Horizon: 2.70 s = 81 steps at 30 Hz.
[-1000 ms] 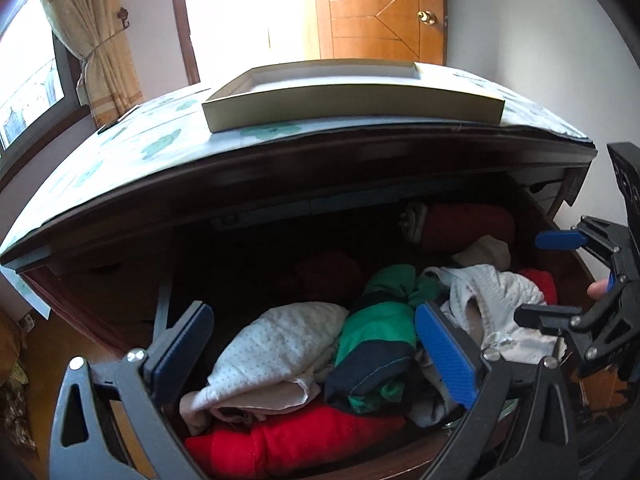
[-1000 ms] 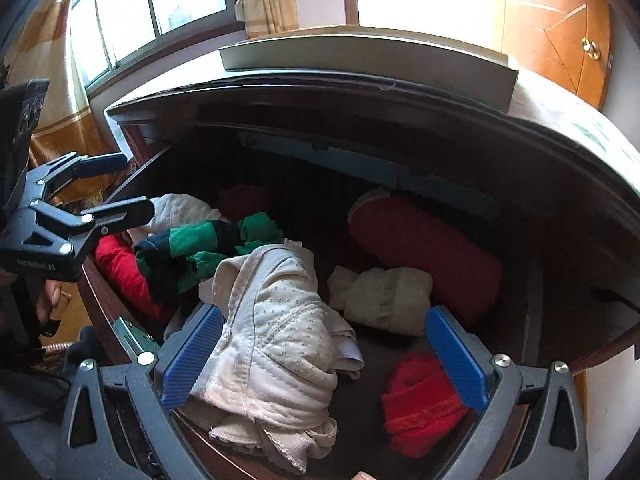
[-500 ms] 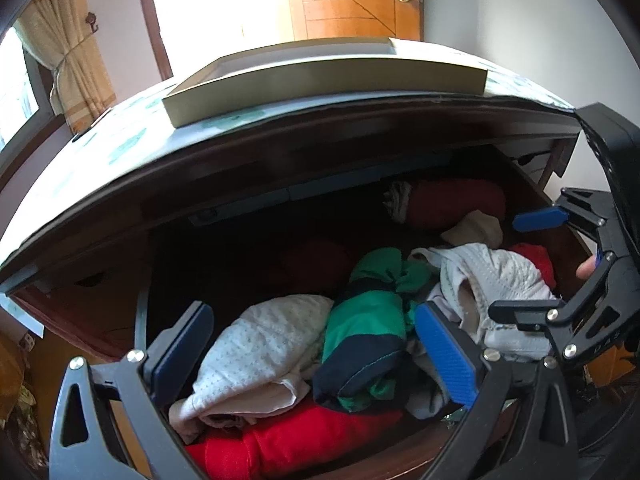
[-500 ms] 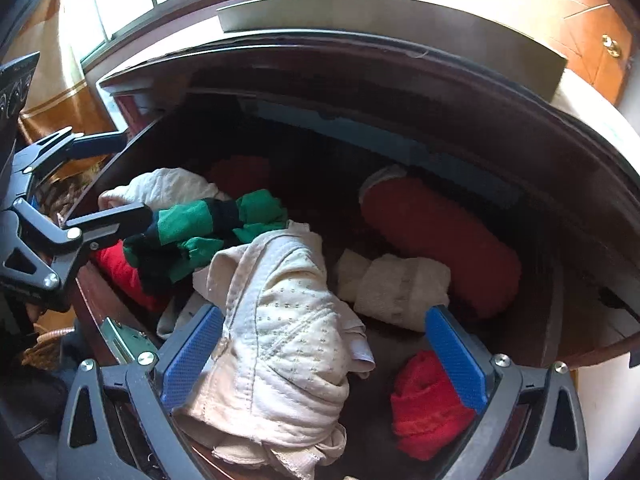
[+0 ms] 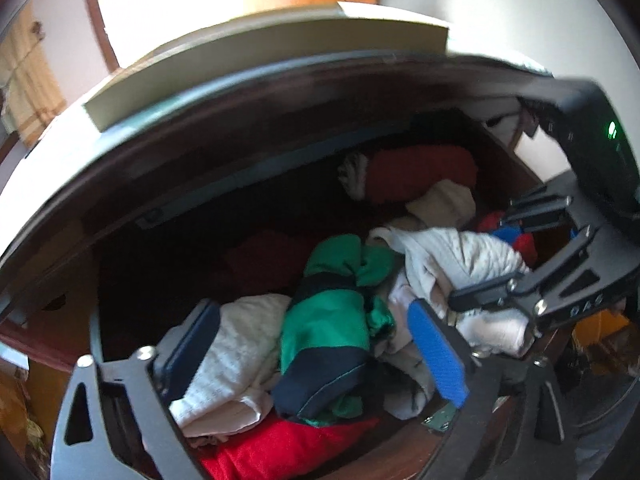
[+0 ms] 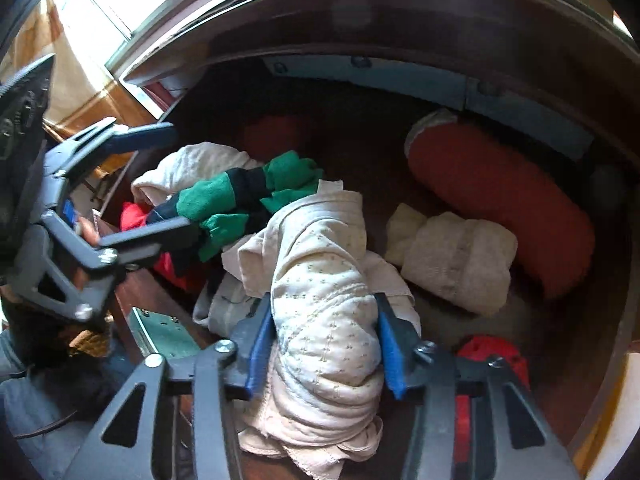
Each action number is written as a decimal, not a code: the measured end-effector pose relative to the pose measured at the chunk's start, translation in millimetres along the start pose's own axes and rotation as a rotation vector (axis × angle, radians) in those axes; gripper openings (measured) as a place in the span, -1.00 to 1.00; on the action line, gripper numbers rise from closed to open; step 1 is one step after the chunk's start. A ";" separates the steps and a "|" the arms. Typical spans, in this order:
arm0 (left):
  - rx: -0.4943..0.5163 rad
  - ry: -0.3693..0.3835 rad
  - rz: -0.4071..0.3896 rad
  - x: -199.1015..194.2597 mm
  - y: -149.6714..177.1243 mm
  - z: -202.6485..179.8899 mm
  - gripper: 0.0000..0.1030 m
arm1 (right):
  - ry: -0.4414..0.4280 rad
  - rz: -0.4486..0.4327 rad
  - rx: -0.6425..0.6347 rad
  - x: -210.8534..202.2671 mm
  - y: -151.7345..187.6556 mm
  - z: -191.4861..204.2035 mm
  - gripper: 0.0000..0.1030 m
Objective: Take underwear out of drawer
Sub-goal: 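Grasp the cream dotted garment with the right tool while the left tool grasps the green-navy sock, then lift the cream garment and green-navy sock out of the drawer with both tools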
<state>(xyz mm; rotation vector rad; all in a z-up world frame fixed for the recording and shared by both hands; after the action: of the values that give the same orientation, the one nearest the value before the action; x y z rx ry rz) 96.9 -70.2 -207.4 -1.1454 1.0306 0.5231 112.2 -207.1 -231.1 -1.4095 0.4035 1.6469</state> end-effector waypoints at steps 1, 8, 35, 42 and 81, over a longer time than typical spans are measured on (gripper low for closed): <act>0.006 0.002 0.015 3.3 0.7 -0.9 0.59 | -0.008 -0.003 0.003 -0.5 0.1 0.4 -0.11; 0.067 0.060 0.113 26.5 6.0 -9.6 0.42 | -0.040 -0.020 0.011 -7.8 -2.0 -5.2 -0.14; 0.028 0.139 0.077 14.7 12.2 -9.7 -0.57 | 0.064 -0.246 -0.139 -63.0 -16.5 -4.8 -0.25; 0.039 0.062 -0.008 0.0 10.2 -6.1 -0.66 | 0.019 -0.286 -0.105 -73.8 -17.3 -13.9 -0.25; -0.102 -0.009 -0.360 -56.1 15.2 17.6 -0.69 | 0.054 -0.512 -0.181 -124.7 7.4 -3.9 -0.25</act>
<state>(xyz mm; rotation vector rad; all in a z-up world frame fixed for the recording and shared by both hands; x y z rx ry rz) 65.7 -40.1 -165.0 -1.3822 0.7725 0.2947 101.5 -265.8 -121.3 -1.5370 -0.0814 1.2485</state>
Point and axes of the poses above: each gripper's, at about its wrist camera, not at the fingertips, and x roughly the way its jaws point, z to its left, y to its underside, the point moved 10 cm from there along x, roughly the way its jaws point, and after that the axes turned 3 degrees about z, right-handed, at the moved point
